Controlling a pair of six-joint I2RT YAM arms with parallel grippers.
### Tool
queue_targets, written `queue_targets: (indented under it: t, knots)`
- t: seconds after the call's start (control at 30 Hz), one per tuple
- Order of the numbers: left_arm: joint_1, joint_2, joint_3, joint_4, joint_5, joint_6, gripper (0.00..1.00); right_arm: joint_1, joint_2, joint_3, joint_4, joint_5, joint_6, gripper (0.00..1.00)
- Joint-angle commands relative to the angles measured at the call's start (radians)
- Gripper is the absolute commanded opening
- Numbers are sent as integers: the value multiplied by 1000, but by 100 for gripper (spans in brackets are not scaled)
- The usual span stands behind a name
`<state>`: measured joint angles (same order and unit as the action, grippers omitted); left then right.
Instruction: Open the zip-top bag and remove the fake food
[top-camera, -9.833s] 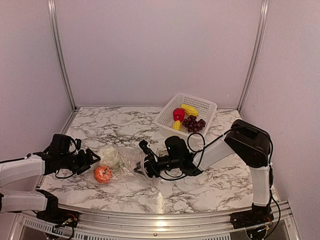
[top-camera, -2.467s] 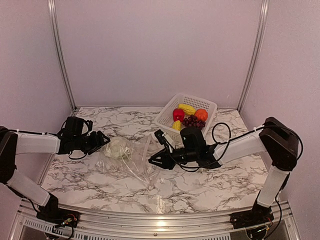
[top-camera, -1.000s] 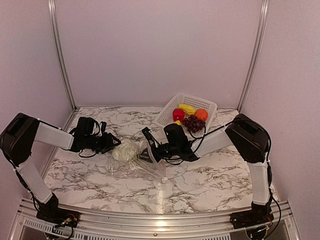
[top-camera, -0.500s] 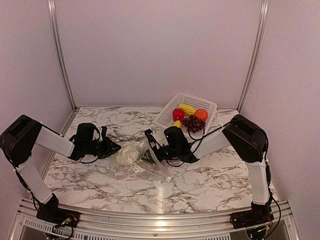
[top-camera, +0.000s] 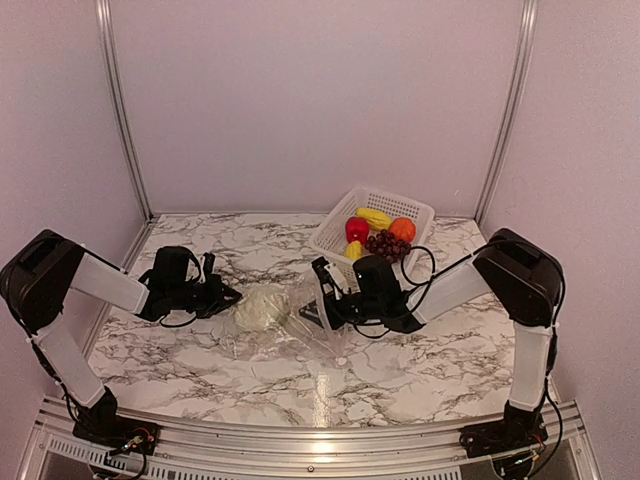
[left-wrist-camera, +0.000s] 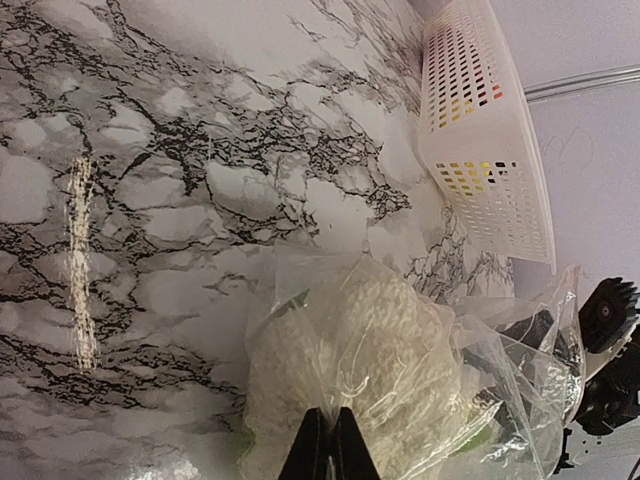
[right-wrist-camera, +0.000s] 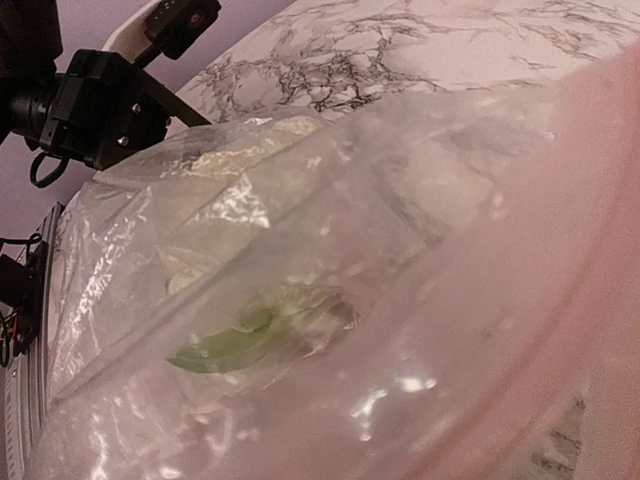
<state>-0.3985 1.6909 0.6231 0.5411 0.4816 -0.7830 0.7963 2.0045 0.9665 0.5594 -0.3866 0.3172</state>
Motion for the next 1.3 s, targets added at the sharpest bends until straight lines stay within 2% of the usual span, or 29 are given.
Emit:
queue_targets:
  t: [0.0, 0.2, 0.4, 0.57, 0.73, 0.93, 1.27]
  knots:
    - [-5, 3, -22, -50, 8, 7, 0, 40, 9, 29, 24, -157, -40, 33]
    - [-7, 8, -23, -44, 15, 5, 0, 71, 80, 102, 24, -213, -24, 33]
    - [-11, 6, -23, -38, 21, 9, 0, 72, 129, 170, 22, -167, 11, 38]
    - [-20, 6, -22, -36, 29, 21, 0, 72, 167, 230, 0, -92, 44, 56]
    - [-26, 12, -19, -30, 40, 31, 0, 73, 189, 267, -27, -26, 69, 66]
    - [-46, 33, -5, -19, 57, 33, 0, 84, 240, 320, -64, -24, 54, 80]
    - [-112, 64, 16, -6, 58, 36, 0, 124, 308, 400, -194, 133, -44, 81]
